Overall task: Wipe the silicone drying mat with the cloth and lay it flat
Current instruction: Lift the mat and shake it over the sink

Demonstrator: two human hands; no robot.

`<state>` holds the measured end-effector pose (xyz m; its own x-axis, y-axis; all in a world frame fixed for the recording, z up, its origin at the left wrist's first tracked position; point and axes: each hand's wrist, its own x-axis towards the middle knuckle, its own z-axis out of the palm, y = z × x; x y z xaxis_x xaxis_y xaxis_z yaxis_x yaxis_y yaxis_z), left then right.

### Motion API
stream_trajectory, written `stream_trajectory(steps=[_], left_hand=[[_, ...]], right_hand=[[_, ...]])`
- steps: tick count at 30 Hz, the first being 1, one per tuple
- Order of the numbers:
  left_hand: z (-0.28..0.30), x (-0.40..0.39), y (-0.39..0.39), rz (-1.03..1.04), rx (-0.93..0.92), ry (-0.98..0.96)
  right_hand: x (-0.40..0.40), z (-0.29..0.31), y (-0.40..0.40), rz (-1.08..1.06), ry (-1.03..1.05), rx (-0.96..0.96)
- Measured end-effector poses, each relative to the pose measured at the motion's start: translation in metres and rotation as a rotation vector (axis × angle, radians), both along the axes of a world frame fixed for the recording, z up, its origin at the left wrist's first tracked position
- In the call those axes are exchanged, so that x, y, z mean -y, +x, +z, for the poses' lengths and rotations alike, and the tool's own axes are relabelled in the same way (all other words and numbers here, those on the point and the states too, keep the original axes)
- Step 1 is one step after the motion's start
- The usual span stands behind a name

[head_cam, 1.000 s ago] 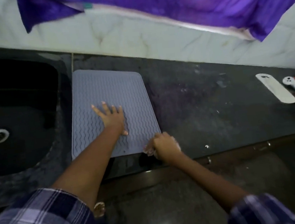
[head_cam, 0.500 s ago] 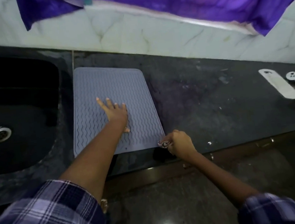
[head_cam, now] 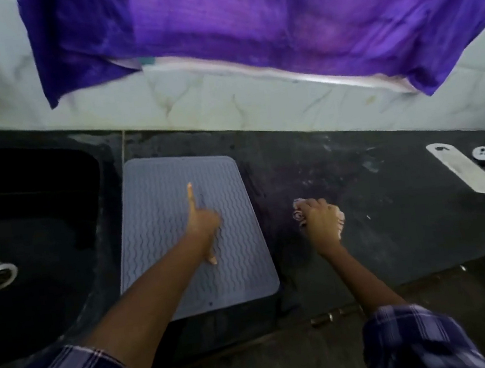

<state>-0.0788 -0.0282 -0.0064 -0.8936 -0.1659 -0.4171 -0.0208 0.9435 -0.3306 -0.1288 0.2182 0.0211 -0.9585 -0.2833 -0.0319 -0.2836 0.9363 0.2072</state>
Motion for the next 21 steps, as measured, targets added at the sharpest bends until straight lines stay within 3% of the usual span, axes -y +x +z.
stream_trajectory(steps=[2, 4, 5, 9, 12, 14, 21], left_hand=[[0.002, 0.021, -0.017, -0.141, 0.026, 0.146], [0.014, 0.057, -0.03, -0.072, -0.079, 0.182], [0.017, 0.077, -0.036, -0.015, -0.12, 0.185], [0.013, 0.149, -0.067, 0.332, -0.139, 0.164], [0.003, 0.178, -0.088, 0.372, -0.119, 0.14], [-0.001, 0.182, -0.095, 0.368, -0.103, 0.114], [-0.005, 0.185, -0.105, 0.407, -0.17, 0.068]], right_hand=[[0.007, -0.01, -0.013, -0.148, 0.04, 0.271], [0.026, -0.01, -0.031, -0.243, 0.01, 0.517], [0.04, -0.007, -0.044, -0.268, -0.011, 0.526], [0.119, 0.002, -0.098, -0.127, -0.137, 0.106], [0.174, -0.014, -0.132, 0.048, -0.274, 0.207], [0.198, -0.033, -0.145, 0.039, -0.303, 0.282], [0.221, -0.047, -0.169, -0.051, -0.207, 0.061]])
